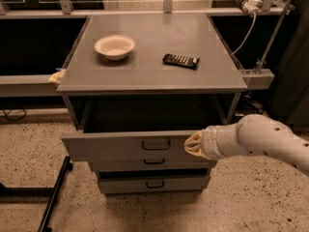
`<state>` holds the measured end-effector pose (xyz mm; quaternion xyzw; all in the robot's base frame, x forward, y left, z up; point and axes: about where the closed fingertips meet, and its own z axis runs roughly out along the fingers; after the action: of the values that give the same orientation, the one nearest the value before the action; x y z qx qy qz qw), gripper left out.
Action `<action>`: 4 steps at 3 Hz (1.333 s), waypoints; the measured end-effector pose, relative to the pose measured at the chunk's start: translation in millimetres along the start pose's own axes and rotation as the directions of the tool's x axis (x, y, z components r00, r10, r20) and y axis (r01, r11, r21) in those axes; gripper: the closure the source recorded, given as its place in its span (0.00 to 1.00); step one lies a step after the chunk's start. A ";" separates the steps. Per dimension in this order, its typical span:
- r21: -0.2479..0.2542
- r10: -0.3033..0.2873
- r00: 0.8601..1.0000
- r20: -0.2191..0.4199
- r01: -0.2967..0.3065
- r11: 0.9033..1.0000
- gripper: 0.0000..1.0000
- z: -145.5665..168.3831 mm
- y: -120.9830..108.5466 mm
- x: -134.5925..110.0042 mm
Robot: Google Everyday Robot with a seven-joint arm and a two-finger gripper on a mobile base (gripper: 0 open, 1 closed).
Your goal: Close top drawer
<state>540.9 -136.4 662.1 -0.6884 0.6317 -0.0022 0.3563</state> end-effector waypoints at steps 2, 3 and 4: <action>0.059 -0.007 1.000 -0.023 0.008 0.998 1.00 12.8 -35.7 15.2; 0.070 0.016 0.999 -0.049 -0.012 0.997 1.00 23.1 -54.1 32.3; 0.078 0.058 0.994 -0.095 -0.050 0.996 1.00 40.1 -84.9 58.6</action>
Offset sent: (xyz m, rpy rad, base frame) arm 0.0678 -0.0219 -0.0020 -0.0233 -0.0719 -0.0690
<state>644.6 -172.4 647.9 -0.6561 0.6663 -0.0500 0.3508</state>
